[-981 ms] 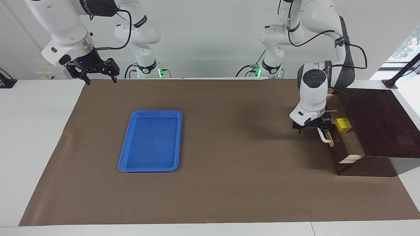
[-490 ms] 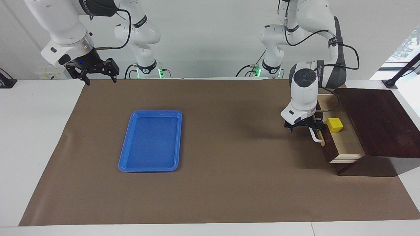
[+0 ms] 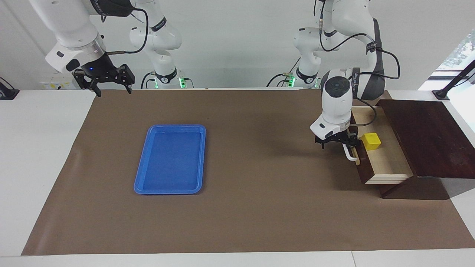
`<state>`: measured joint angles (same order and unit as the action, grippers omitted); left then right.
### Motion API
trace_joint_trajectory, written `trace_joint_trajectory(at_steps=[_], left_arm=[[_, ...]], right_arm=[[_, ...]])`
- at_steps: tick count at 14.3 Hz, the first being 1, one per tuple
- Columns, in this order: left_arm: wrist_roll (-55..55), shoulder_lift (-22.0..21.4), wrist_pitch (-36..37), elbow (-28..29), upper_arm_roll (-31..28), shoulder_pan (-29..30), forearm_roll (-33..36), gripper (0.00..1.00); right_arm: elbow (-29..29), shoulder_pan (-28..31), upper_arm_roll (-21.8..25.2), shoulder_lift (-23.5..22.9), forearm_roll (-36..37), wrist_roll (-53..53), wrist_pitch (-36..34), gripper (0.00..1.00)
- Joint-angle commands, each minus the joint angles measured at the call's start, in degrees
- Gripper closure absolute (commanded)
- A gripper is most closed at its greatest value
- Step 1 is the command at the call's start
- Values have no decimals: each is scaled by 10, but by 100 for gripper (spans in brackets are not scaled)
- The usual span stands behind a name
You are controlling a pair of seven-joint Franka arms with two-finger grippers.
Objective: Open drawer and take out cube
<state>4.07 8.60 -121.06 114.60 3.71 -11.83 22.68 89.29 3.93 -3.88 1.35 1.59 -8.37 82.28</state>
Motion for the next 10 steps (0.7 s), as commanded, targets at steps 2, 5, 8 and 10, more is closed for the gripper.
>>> trace_joint_trajectory(at_steps=[2, 5, 8, 10], left_arm=[[3, 0, 20, -10, -4, -21, -12, 0], [-13, 16, 68, -58, -5, -21, -11, 0], [-33, 33, 132, -139, -3, -21, -14, 0], [-31, 43, 169, -195, -4, -18, -47, 0]], right_arm=[[2, 10, -3, 4, -10, -5, 12, 0], [3, 10, -3, 5, -11, 13, 15, 0], [3, 5, -3, 5, -10, 48, 13, 0], [4, 3, -5, 6, -9, 53, 10, 0]])
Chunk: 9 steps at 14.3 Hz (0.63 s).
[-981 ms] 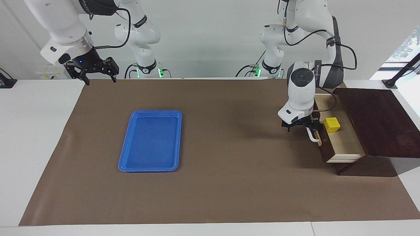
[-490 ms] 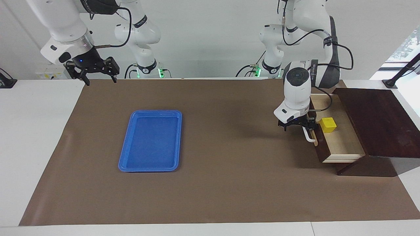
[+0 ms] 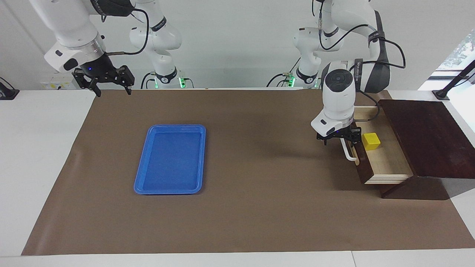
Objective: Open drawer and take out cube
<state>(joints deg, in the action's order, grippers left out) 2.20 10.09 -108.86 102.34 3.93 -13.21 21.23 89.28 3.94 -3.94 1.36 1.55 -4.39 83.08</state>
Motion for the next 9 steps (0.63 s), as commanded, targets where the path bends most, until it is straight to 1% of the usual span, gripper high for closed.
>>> trace_joint_trajectory(at_steps=[1, 2, 4, 5, 7, 9], left_arm=[[-7, 33, 67, -99, -8, -4, -60, 0], [-5, 33, 93, -114, -9, -5, -72, 0], [22, 29, 104, -135, -10, 2, -88, 0], [68, 28, 103, -138, -14, 4, -107, 0], [152, 28, 97, -142, -21, 14, -123, 0], [221, 24, 102, -141, -21, 39, -152, 0]], right_arm=[[5, 3, -5, 6, -8, 16, 2, 0], [6, 5, -5, 6, -9, 15, 2, 0], [8, 5, -4, 7, -9, 21, 6, 0], [8, 6, -4, 7, -9, 20, 6, 0], [11, 6, -5, 8, -9, 21, 7, 0], [26, 6, -5, 14, -10, 43, 18, 0]])
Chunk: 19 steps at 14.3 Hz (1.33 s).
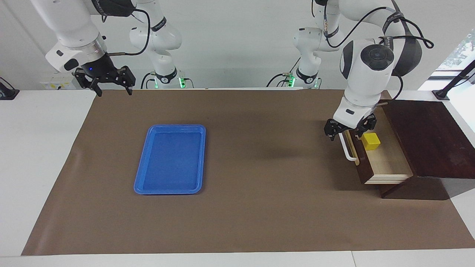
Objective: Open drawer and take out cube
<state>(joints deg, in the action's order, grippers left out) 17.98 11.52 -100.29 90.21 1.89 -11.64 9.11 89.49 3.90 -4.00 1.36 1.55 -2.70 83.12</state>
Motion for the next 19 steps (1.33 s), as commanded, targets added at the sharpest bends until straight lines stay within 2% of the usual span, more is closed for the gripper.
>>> trace_joint_trajectory(at_steps=[1, 5, 7, 9, 12, 15, 19], left_arm=[[113, 8, 18, -19, 0, 36, -36, 0], [296, 6, -14, -19, -1, 78, -105, 0], [387, -2, -25, 0, -7, 82, -102, 0], [411, -6, -20, 8, -10, 98, -102, 0], [460, -33, -27, 64, -13, 115, -102, 0], [566, -47, -45, 99, -12, 151, -102, 0], [596, -66, -66, 138, -14, 157, -88, 0]], right_arm=[[43, 7, -4, 21, -12, 54, 36, 0], [109, 6, -4, 39, -66, 167, 92, 0], [158, 2, -4, 55, -90, 246, 134, 0], [188, -13, -4, 62, -119, 318, 159, 0], [194, -43, -4, 37, -157, 445, 194, 0], [193, -79, -4, 6, -213, 572, 230, 0], [194, -143, -4, -40, -293, 711, 281, 0]])
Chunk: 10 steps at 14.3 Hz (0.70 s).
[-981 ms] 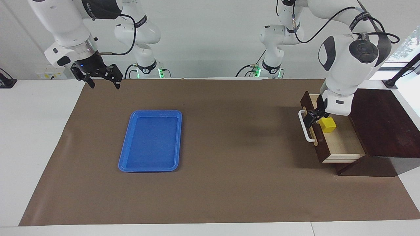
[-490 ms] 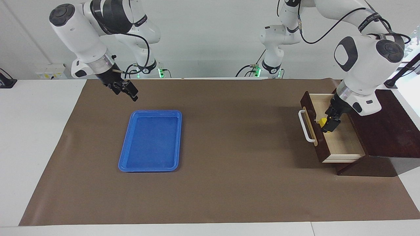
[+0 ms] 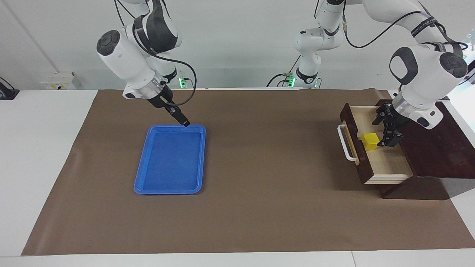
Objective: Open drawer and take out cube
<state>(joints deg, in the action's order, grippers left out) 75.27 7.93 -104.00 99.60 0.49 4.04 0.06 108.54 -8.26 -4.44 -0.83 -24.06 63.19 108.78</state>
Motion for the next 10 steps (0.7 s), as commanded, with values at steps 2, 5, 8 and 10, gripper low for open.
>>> trace_joint_trajectory(at_steps=[2, 5, 8, 10], left_arm=[[34, -39, -64, 73, 0, 2, 3, 0], [65, -42, -83, 89, 0, 2, 24, 0], [76, -42, -95, 98, 0, 5, 29, 0], [80, -42, -114, 112, 0, 11, 29, 0]], right_arm=[[4, -37, 0, -38, -96, 89, 52, 0], [17, -61, 0, -51, -167, 120, 99, 0], [20, -79, 0, -50, -180, 133, 108, 0], [20, -78, 0, -50, -180, 133, 108, 0]])
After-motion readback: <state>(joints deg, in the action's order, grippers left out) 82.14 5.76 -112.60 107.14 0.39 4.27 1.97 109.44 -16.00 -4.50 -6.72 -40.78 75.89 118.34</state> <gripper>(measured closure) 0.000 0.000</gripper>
